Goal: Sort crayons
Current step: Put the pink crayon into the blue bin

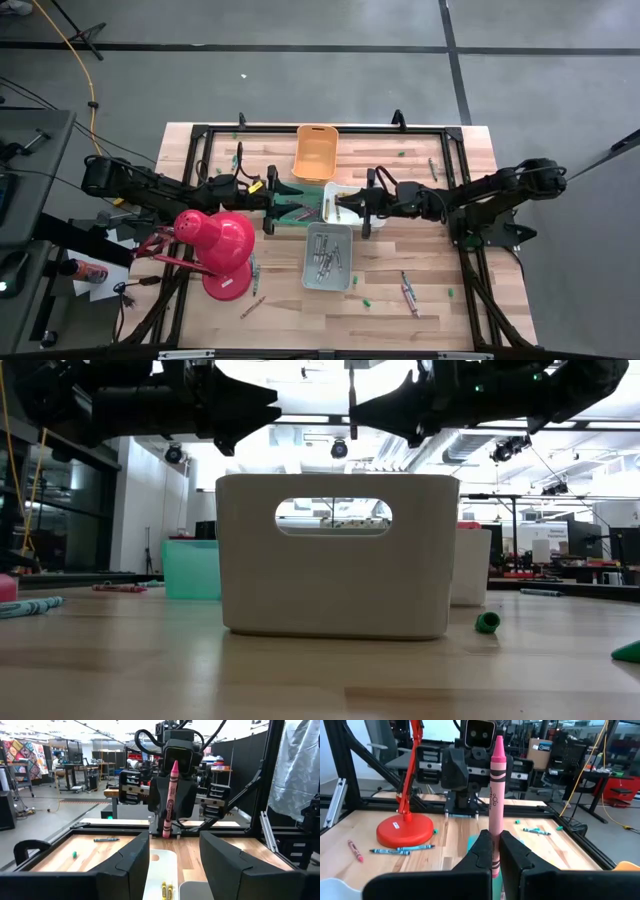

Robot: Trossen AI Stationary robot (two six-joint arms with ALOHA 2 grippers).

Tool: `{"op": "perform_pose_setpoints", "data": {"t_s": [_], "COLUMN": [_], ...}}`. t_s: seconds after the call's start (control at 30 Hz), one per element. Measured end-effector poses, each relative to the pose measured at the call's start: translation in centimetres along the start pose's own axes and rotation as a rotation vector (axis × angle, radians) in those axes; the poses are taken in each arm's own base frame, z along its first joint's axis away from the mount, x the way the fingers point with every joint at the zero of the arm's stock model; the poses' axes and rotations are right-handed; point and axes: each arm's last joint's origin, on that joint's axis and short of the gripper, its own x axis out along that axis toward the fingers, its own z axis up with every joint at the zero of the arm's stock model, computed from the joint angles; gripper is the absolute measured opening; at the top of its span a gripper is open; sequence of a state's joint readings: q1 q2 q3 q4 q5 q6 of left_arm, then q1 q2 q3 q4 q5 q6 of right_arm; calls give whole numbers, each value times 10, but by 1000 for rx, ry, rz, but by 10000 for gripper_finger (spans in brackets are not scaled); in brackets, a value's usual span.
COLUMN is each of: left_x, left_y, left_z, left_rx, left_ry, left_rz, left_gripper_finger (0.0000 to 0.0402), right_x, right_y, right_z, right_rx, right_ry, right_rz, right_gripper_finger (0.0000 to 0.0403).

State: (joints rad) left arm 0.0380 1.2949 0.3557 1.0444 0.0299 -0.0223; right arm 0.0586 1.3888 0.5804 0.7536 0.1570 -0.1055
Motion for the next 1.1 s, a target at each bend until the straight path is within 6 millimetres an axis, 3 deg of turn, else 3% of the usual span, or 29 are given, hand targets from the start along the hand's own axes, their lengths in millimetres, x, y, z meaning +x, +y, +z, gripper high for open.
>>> {"op": "perform_pose_setpoints", "data": {"t_s": [0.77,1.1], "left_x": [0,1], "left_y": [0,2], "left_z": [0,2], "left_rx": [-3,8], "left_ry": [0,-11], "left_rz": [0,54], "left_gripper_finger": [158,158], "right_x": [3,43], "right_y": [0,-10], "right_z": [0,-47], "right_rx": [29,127], "right_ry": [-23,-55], "right_rz": [-5,-71], "right_gripper_finger": [0,1]}}
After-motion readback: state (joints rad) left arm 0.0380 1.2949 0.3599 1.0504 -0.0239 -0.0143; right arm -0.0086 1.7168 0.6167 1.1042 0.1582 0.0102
